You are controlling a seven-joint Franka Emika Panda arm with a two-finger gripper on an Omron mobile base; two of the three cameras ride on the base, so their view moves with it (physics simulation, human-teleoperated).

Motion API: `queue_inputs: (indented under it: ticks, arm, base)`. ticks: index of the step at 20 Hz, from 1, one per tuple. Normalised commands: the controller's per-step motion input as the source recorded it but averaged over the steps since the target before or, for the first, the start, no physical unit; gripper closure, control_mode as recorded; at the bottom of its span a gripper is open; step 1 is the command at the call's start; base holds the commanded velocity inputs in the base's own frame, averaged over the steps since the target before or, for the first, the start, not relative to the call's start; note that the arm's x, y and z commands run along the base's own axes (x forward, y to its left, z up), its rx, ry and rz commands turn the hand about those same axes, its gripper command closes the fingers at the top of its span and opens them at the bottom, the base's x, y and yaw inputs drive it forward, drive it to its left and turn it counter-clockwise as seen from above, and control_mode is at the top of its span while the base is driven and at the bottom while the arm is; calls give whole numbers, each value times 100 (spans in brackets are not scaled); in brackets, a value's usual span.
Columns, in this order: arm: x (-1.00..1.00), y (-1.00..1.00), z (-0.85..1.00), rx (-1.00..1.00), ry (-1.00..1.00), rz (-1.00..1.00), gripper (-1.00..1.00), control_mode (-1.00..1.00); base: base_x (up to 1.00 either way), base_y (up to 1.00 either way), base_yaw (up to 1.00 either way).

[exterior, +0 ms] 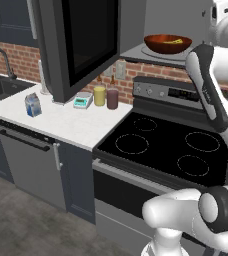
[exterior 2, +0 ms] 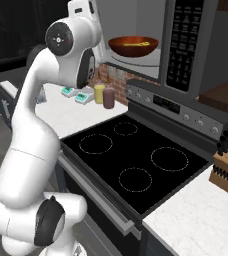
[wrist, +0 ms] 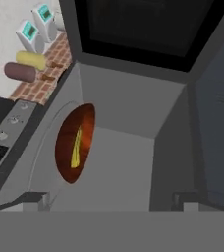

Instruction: Pick the cucumber from the sink and place it in the bowl. Then pick the bowl and place it in the microwave. Then close the microwave door and press the start button.

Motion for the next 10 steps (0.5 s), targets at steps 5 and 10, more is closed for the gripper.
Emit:
queue_inputs:
  ticks: [5, 10]
  arm:
    - [-100, 61, -1, 0, 0, 0, -100, -100]
    - [-100, 68, -1, 2, -4, -4, -100, -100]
  base:
    - [0, 0, 0]
    - [0, 0, 0]
